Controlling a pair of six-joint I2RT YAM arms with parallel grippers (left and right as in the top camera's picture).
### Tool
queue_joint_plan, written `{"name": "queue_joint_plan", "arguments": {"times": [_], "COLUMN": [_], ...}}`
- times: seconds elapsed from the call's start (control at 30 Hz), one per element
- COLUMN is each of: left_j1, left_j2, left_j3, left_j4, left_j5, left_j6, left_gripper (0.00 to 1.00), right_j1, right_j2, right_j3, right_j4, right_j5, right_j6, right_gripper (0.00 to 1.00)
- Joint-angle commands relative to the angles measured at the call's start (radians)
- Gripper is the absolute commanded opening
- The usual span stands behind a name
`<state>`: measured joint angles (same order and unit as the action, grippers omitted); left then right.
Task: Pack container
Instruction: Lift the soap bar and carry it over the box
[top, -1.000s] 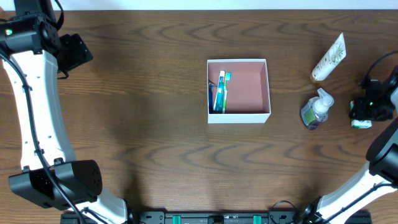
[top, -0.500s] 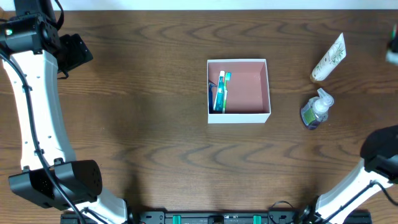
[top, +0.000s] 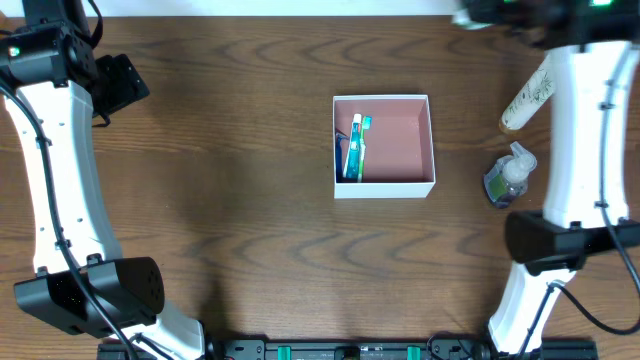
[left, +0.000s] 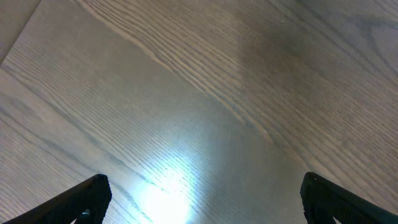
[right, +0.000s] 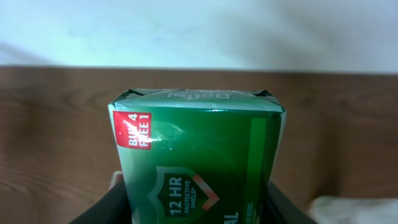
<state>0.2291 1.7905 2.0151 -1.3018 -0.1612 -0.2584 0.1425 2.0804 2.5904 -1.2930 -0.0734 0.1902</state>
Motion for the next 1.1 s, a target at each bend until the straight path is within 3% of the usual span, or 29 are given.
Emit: {"name": "queue_joint_plan", "arguments": {"times": [0.0, 0.2, 0.37, 0.77, 1.07], "left_j1": [0.003, 0.003, 0.003, 0.003, 0.003], "left_j2": [0.007, 0.007, 0.007, 0.007, 0.007], "left_j3": [-0.009, -0.009, -0.009, -0.009, -0.009], "left_j4": [-0.002, -0.002, -0.002, -0.002, -0.002], "left_j5": [-0.008, -0.008, -0.008, -0.008, -0.008], "left_j6": [-0.002, -0.002, -0.002, -0.002, -0.002], "left_gripper": [0.98, 0.98, 0.98, 0.98, 0.98], "right_j1": [0.098, 0.208, 0.232, 0.232, 0.233], "right_j2": [0.0, 0.0, 0.0, 0.0, 0.001], "right_j3": [-0.07, -0.229, -0.385, -0.644, -0.824], "right_j4": [-0.006, -0.002, 0.014, 0.18, 0.257], "right_j5": [0.282, 0.354, 0.353, 0.177, 0.166], "right_j6": [0.127, 0.228, 0.289, 0.291, 0.28], "right_gripper": [0.33, 0.39, 0.37, 0.37, 0.38]}}
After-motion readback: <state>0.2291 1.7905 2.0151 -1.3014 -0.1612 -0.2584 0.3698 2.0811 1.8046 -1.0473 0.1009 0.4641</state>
